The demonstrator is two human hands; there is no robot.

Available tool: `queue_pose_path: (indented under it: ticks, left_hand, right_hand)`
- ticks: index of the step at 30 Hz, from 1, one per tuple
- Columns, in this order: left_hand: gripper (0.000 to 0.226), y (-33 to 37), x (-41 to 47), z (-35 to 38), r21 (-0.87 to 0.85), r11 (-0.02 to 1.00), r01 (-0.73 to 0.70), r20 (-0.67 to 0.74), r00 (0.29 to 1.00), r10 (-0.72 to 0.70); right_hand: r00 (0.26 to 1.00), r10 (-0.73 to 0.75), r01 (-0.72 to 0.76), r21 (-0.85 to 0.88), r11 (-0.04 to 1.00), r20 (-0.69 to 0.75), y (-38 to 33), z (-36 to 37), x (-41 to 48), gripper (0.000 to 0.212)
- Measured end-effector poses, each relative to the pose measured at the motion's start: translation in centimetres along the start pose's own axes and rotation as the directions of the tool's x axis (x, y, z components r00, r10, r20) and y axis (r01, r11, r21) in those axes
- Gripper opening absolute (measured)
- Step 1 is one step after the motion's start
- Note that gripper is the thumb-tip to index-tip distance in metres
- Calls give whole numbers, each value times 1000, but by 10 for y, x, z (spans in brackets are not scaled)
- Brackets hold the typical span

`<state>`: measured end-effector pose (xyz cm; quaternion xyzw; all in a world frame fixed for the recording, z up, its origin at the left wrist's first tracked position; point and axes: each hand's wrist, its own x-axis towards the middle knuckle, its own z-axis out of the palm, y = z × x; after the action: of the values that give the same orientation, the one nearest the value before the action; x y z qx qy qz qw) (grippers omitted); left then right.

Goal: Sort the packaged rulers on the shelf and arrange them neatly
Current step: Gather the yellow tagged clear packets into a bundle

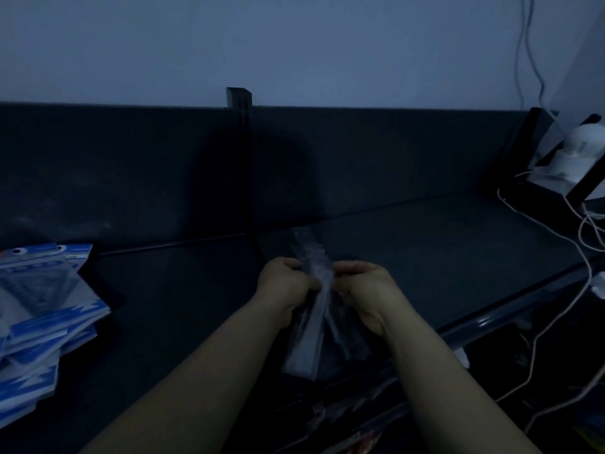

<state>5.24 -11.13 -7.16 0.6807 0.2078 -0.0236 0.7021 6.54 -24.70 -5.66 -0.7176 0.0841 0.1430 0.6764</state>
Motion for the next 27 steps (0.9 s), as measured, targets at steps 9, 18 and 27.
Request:
queue_pose_path:
  ticks: [9,18,27]
  left_hand:
    - [35,13,-11,-17,-89,992,-87,41,995,91]
    - [25,38,-41,-96,34,936,-350,-220,911,348]
    - [18,34,-108,-224,3,927,-374,-493,806,327]
  right_hand:
    - [990,-72,80,-59,995,118,-10,7,-11,22]
    - [919,-264,331,-205,921,293,-48,76,-29,13]
    - [789,-220,335,-101,937,573,-55,204,-78,13]
